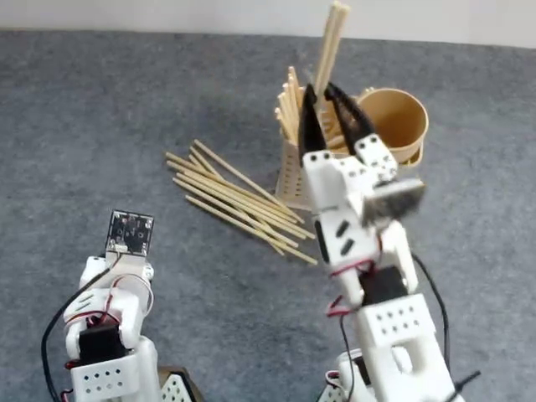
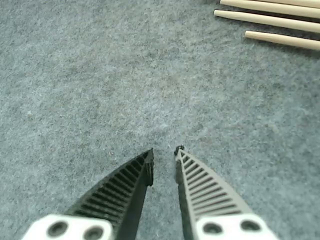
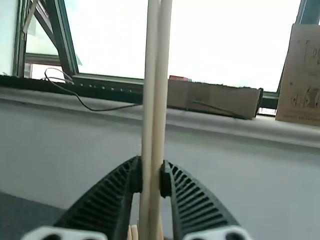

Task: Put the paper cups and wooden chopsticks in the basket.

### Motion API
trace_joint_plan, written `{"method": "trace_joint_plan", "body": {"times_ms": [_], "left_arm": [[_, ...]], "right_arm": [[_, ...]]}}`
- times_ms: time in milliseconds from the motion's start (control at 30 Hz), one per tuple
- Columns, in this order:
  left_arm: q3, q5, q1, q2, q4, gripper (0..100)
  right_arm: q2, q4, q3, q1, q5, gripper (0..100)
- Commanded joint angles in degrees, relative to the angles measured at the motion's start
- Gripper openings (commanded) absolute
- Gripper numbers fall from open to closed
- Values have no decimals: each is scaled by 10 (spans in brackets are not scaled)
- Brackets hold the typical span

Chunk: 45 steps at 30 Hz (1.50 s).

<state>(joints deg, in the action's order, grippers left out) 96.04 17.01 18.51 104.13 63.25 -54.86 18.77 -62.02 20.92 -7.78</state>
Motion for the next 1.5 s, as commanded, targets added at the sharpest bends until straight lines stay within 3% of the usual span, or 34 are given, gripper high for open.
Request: {"method": "trace_joint_plan", "body": {"times_ms": [0, 300, 467, 633, 1067, 1467], "left_arm": [[11, 4, 1, 4, -3, 88], [11, 4, 1, 4, -3, 88], [11, 4, 1, 4, -3, 88], [11, 4, 1, 4, -3, 88], [11, 4, 1, 4, -3, 88], [11, 4, 1, 4, -3, 88]], "right_arm": [[70, 62, 10, -13, 1, 6], [164, 92, 10, -35, 1, 6], [166, 91, 8, -32, 1, 18], [166, 90, 7, -33, 2, 113], [165, 83, 7, -35, 2, 113], [-61, -252, 11, -10, 4, 113]]}}
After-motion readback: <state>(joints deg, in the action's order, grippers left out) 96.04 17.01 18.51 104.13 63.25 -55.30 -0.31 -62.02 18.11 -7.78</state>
